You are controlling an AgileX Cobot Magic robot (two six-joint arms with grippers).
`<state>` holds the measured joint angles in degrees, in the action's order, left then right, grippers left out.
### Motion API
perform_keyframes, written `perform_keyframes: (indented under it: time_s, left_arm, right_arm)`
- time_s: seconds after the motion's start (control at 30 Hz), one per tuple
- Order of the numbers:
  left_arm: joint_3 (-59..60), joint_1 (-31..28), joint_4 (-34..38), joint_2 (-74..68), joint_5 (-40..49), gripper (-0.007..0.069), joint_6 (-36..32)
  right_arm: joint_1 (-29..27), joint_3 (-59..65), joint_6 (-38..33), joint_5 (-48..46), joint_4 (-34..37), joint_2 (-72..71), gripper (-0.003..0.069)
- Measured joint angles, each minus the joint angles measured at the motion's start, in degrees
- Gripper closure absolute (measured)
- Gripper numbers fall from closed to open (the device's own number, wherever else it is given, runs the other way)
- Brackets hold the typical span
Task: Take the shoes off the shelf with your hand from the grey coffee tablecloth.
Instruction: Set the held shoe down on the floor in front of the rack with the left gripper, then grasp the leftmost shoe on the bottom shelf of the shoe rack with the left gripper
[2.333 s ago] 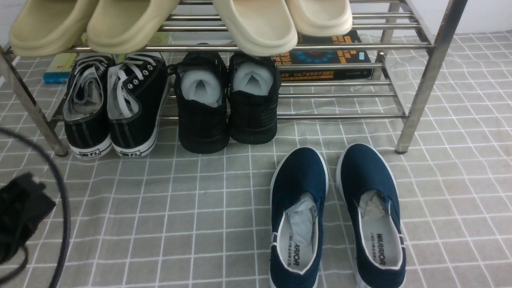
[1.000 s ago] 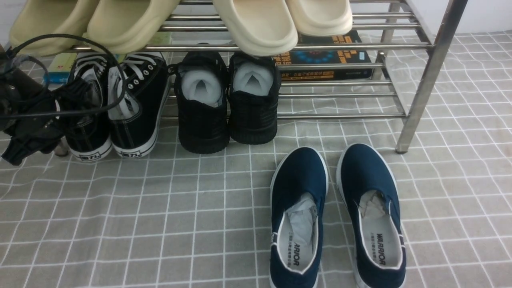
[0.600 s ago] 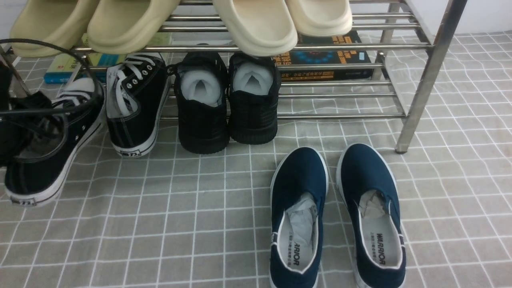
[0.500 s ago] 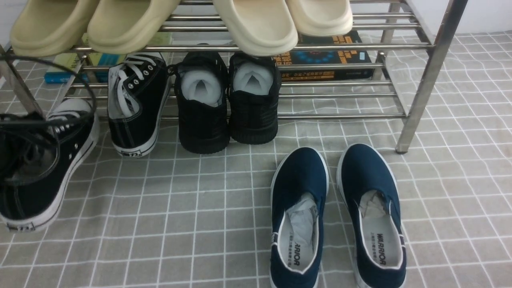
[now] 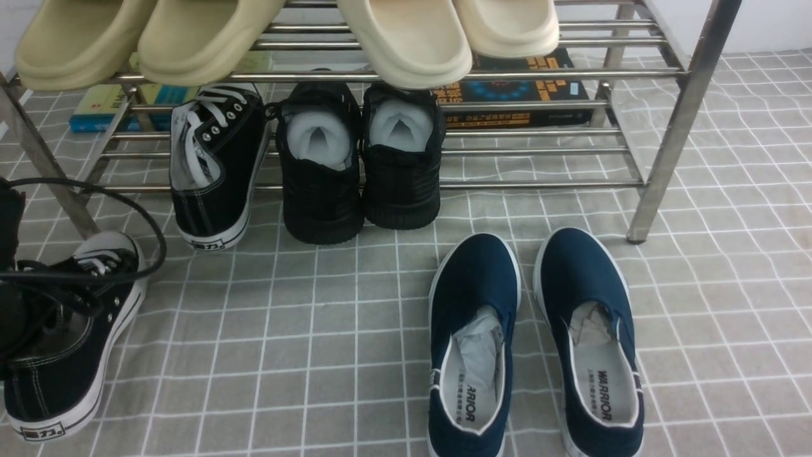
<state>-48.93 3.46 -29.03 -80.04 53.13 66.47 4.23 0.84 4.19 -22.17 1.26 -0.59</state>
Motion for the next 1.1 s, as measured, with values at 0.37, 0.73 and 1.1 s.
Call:
perform_keyframes:
  time_s: [0.37,0.73,1.1]
  left_arm:
    - [-9.13,-0.11,-0.29,-0.55,6.79,0.0194,-11.04]
    - [-18.41,-0.11,23.92,-8.26,-14.65,0.0158,-19.03]
    - [-18.64,-0.29,30.2,-15.25,-23.81,0.0158,-19.14]
  right_arm:
    - [0.0,0.0,0.0,-0.05,0.0,0.0,0.042]
    - [0.0,0.0,0.0,-0.05,0.0,0.0,0.042]
    - [0.0,0.0,0.0,-0.05,0.0,0.0,0.042]
